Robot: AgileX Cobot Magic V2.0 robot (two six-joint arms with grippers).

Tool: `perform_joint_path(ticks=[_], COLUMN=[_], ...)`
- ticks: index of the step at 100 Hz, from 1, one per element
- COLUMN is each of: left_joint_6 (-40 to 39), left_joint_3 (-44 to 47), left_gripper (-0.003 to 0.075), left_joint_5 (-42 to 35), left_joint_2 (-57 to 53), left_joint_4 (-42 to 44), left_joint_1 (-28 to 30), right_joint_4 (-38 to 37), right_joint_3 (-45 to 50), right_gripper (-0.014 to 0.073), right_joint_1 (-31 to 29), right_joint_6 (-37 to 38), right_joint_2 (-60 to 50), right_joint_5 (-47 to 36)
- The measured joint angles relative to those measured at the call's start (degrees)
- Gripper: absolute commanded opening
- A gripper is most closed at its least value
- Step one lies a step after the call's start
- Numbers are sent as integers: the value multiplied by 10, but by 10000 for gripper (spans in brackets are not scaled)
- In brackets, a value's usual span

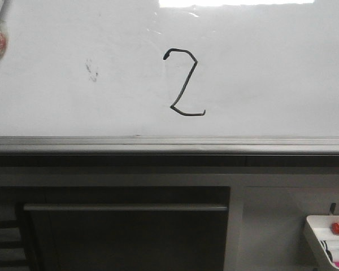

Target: Write number 2 on whiteboard

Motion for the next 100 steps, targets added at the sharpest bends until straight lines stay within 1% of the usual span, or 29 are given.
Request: perform_joint_path(ticks=[77, 87, 100], left_joint_6=[0, 0, 0], left_joint_3=[0, 0, 0], left_gripper=[-18, -18, -18], left_joint_5=[-4, -4, -4], left_joint_2=[0, 0, 0], left_joint_4=[0, 0, 0], left_joint_1=[0, 0, 0], right_joint_4=[0, 15, 55], right_joint_3=[3, 26, 100], right_gripper=[-72, -72, -72], right_joint_1=[0, -19, -78], right_joint_6=[0, 0, 0], right_joint_2=[-7, -36, -80], right_joint_5=[-1, -18, -102])
